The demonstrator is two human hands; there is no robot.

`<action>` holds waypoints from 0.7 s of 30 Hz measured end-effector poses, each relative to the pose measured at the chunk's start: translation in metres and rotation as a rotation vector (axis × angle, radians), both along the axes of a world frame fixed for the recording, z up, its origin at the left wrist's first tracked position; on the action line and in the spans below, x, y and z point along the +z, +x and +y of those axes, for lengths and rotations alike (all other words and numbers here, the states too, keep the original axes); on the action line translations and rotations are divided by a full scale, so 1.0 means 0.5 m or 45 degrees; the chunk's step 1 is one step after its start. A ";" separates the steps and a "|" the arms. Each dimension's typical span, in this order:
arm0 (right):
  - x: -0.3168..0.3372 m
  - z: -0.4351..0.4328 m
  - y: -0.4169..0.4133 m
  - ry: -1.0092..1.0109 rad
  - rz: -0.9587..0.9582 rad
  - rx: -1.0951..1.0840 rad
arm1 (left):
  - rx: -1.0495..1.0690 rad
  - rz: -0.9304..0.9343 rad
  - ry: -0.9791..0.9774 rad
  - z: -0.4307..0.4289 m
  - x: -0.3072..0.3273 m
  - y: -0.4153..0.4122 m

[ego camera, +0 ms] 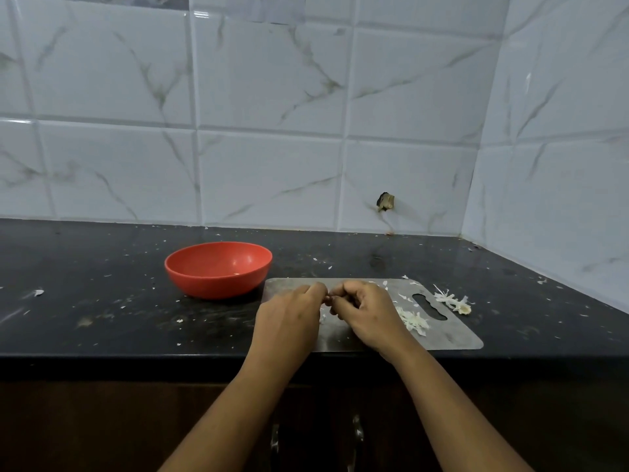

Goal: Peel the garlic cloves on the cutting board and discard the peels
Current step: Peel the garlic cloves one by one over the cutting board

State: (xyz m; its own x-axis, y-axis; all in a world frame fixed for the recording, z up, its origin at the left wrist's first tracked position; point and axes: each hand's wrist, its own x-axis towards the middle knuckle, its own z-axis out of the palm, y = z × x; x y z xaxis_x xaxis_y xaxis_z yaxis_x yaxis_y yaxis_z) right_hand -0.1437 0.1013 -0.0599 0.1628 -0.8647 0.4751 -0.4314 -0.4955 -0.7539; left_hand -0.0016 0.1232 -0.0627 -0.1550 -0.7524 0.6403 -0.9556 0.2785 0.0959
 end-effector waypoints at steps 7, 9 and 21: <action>0.001 0.002 0.001 0.024 -0.034 0.050 | -0.009 0.042 -0.012 -0.005 -0.003 0.005; 0.000 0.001 0.001 -0.007 -0.046 0.033 | -0.012 0.041 -0.006 -0.004 -0.004 0.003; -0.001 0.004 0.001 0.001 -0.159 0.002 | -0.481 0.935 0.390 -0.034 0.008 0.035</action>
State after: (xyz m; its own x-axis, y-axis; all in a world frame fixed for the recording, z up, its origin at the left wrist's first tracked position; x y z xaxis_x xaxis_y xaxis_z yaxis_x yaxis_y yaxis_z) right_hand -0.1431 0.1032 -0.0605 0.1037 -0.8651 0.4908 -0.3335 -0.4951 -0.8022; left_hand 0.0158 0.1064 -0.0589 -0.0563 -0.8891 0.4543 -0.4725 0.4246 0.7723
